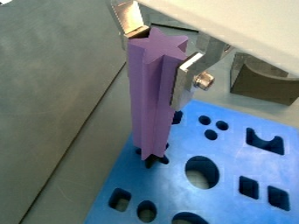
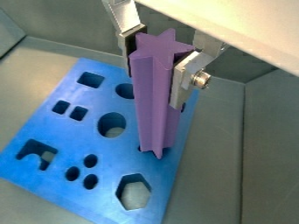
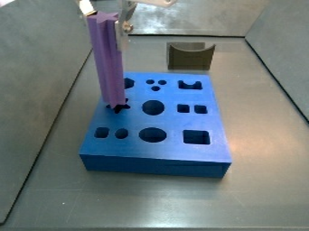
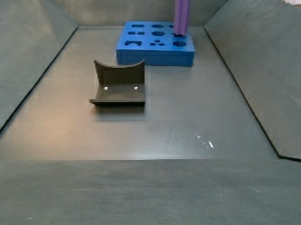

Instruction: Insert the star object.

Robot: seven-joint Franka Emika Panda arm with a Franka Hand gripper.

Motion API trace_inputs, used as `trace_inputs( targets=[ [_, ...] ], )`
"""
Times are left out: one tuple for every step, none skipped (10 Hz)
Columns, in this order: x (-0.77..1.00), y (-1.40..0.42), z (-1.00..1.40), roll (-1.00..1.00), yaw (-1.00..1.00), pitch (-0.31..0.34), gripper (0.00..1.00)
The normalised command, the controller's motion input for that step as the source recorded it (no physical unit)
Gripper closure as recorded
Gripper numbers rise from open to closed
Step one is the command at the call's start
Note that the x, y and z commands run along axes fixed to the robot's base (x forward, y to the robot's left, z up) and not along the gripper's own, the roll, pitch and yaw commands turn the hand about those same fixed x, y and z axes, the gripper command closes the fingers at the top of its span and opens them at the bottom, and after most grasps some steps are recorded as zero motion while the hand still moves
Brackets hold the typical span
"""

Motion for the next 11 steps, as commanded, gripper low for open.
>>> trace_inputs(
  targets=[
    [0.18,-0.05,-0.21,0.03,0.0,0.014,1.0],
    [0.3,-0.03,-0.27,0.04,0.0,0.044,1.0],
    [0.41,0.0,-0.32,0.09,0.0,0.067,1.0],
    [0.48,0.0,-0.4,0.11,0.06,0.059,1.0],
    [0.33,0.0,-0.54,0.12,0.06,0.0,1.0],
    [0.0,0.0,-0.76,0.16,0.17,-0.174,1.0],
    [0.0,0.0,-0.75,0.1,0.31,-0.221,1.0],
    [-0.03,0.0,-0.7,0.1,0.41,-0.25,1.0],
    [-0.04,0.08,-0.61,0.11,0.57,-0.287,1.0],
    [-0.01,0.0,-0.57,0.05,0.47,-0.306,1.0],
    [-0.01,0.0,-0.05,-0.04,0.0,-0.079,1.0]
  ],
)
